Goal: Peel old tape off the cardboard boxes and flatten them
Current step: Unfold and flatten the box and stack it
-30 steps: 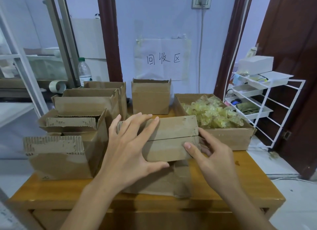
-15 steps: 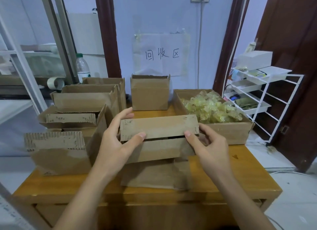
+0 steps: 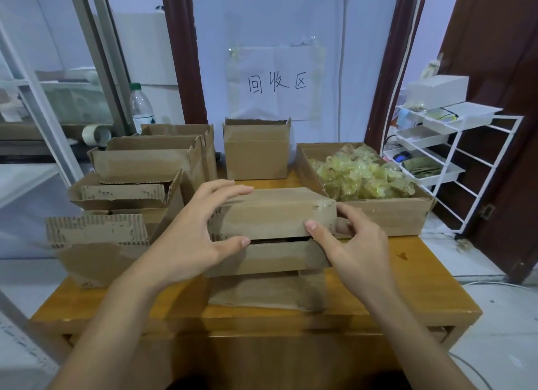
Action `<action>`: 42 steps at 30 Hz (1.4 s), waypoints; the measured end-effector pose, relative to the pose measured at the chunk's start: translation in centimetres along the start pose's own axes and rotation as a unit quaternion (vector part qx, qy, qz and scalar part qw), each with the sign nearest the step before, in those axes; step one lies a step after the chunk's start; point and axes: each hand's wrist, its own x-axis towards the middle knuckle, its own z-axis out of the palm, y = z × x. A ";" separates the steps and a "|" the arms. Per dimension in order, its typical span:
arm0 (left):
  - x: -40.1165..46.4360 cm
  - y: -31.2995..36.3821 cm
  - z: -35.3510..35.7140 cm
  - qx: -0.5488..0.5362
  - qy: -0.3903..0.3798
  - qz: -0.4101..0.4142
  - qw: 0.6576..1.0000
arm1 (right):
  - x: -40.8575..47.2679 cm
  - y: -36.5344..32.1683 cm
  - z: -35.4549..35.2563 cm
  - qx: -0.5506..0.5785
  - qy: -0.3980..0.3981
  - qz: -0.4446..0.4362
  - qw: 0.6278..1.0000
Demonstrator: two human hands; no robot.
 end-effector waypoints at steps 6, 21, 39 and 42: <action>0.2 -0.1 0.0 0.024 -0.029 0.002 0.999 | 0.8 0.0 0.3 -0.079 0.000 -0.025 0.997; -0.2 -1.2 2.1 0.005 0.032 -0.024 0.999 | -0.1 1.4 -0.1 -0.214 -0.141 -0.095 0.962; -0.8 -3.4 4.1 0.017 0.033 -0.003 0.999 | -2.2 5.5 2.3 -0.190 -0.028 -0.123 0.974; -0.8 -3.5 4.1 0.033 0.030 0.000 0.999 | -2.2 5.9 2.6 -0.175 0.010 -0.135 0.975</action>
